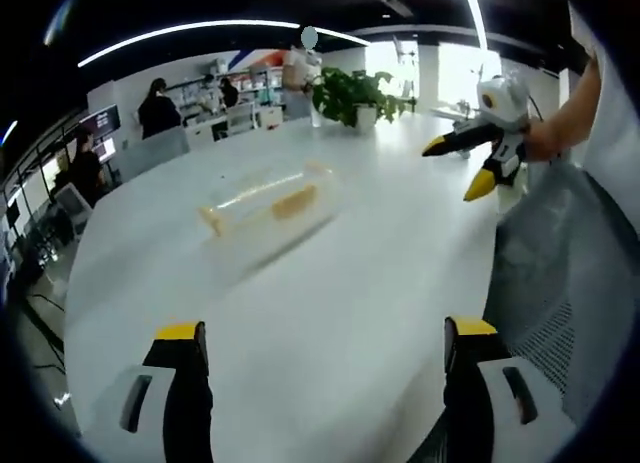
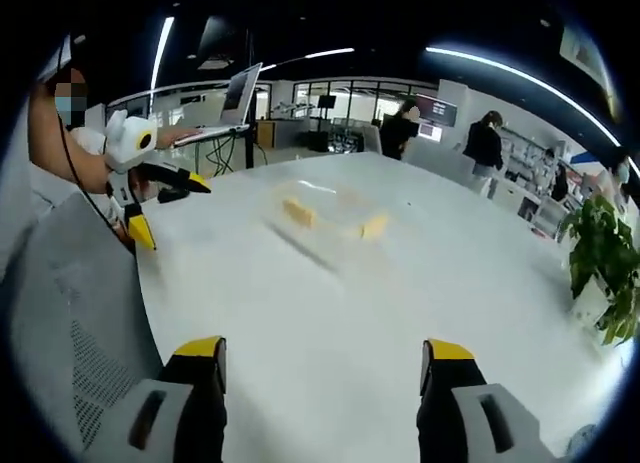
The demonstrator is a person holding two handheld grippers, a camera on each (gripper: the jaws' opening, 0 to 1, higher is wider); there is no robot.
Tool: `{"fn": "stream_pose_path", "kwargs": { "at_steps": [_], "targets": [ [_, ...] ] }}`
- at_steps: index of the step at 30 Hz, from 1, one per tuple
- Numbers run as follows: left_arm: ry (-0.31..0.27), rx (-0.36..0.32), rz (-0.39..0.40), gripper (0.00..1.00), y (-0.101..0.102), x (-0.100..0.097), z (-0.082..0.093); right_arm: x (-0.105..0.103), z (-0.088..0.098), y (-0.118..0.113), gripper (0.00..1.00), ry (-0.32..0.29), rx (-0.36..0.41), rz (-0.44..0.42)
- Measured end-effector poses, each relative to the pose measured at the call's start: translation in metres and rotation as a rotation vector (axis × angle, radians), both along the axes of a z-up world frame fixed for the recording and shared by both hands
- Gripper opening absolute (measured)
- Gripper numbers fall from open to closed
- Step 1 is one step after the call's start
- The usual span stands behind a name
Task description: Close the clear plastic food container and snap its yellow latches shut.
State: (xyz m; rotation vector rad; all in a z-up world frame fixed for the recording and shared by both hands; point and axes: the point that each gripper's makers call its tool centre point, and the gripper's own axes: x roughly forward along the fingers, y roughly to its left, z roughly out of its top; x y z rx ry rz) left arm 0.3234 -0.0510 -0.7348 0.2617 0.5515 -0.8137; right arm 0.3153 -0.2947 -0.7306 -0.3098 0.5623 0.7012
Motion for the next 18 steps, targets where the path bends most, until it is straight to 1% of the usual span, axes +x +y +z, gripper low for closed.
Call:
{"fn": "stream_pose_path", "kwargs": {
  "at_steps": [1,2,3,6,9,11,12,15,18],
  "targets": [
    [0.008,-0.031,0.017,0.96,-0.001,-0.001,0.003,-0.002,-0.001,-0.001,0.78,0.005,0.001,-0.001],
    [0.007,-0.080,0.029,0.96,-0.004,-0.001,0.008,-0.006,-0.002,-0.001,0.78,0.012,0.004,-0.004],
    [-0.002,-0.109,0.050,0.96,-0.003,-0.001,0.011,-0.008,-0.002,-0.001,0.78,0.011,0.004,-0.004],
    [-0.007,-0.061,0.055,0.96,0.002,-0.005,0.006,-0.013,-0.001,-0.002,0.78,0.009,0.006,-0.009],
    [-0.006,-0.085,0.066,0.96,0.003,-0.008,0.011,-0.014,0.002,-0.008,0.78,0.005,0.016,-0.035],
    [-0.017,-0.079,0.073,0.96,0.005,-0.010,0.011,-0.014,0.003,-0.010,0.78,0.004,0.022,-0.045],
    [-0.013,-0.079,0.079,0.96,0.007,-0.011,0.010,-0.014,0.001,-0.011,0.78,0.007,0.022,-0.046],
    [-0.013,-0.095,0.107,0.98,0.011,-0.008,0.011,-0.015,0.000,-0.012,0.78,0.015,0.030,-0.061],
    [-0.014,-0.097,0.114,0.99,0.011,-0.007,0.011,-0.015,0.001,-0.012,0.78,0.011,0.035,-0.066]
  ]
}}
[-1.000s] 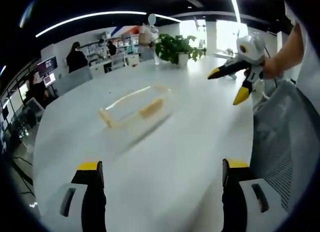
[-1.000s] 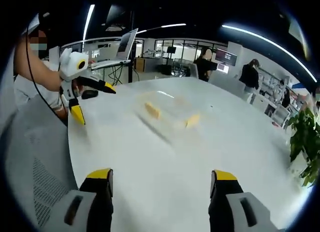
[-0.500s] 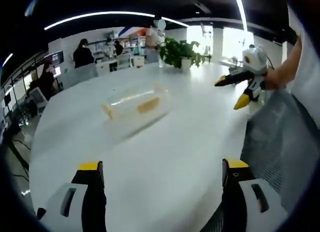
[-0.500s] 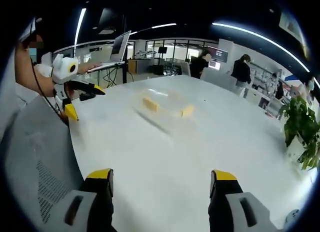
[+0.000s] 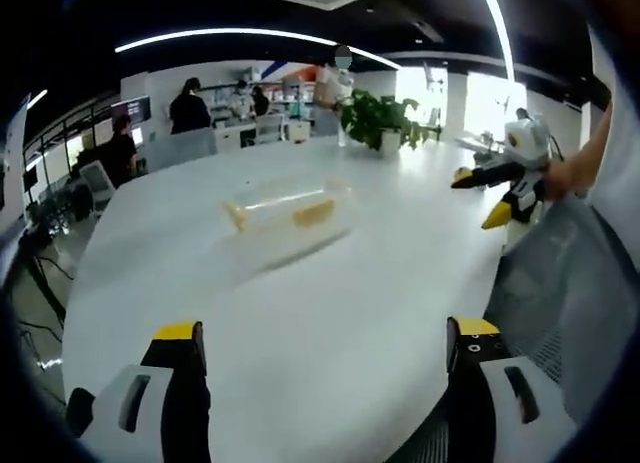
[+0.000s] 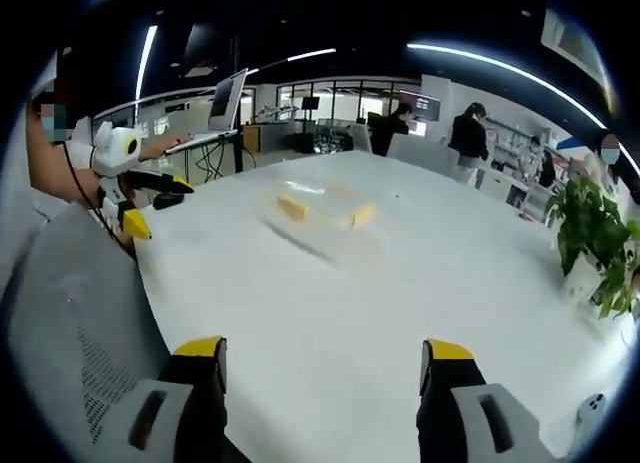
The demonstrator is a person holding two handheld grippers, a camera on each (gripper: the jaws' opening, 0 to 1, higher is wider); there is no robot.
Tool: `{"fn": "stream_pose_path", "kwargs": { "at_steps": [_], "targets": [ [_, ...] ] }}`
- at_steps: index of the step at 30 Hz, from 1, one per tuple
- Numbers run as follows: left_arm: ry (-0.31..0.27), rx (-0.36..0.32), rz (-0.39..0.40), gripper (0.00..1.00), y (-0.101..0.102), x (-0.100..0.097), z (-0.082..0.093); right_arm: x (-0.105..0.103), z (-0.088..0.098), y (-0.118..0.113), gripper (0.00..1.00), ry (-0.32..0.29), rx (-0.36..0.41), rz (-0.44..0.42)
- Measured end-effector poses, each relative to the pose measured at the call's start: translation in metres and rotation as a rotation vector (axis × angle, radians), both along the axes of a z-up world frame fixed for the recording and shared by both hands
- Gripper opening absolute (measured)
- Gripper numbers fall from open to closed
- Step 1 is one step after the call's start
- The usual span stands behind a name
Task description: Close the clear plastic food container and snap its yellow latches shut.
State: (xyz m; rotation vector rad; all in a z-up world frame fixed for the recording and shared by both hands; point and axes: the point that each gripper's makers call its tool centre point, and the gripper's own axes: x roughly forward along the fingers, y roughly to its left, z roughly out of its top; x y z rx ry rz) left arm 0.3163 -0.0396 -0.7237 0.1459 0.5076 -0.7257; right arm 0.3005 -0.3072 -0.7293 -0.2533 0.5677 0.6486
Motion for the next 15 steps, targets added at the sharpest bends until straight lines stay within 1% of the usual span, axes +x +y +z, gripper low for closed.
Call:
{"fn": "stream_pose_path", "kwargs": {
  "at_steps": [8,12,15],
  "targets": [
    [0.005,0.003,0.002,0.99,0.0007,-0.0011,-0.0023,-0.0016,-0.0004,0.0024,0.78,-0.001,-0.003,0.013],
    [-0.001,0.011,-0.008,0.99,-0.0010,-0.0022,-0.0018,-0.0019,0.0012,0.0028,0.78,-0.005,0.006,0.012],
    [0.006,0.039,-0.015,0.99,0.0003,-0.0038,-0.0056,-0.0016,0.0023,0.0036,0.79,-0.008,0.019,0.010]
  ]
}}
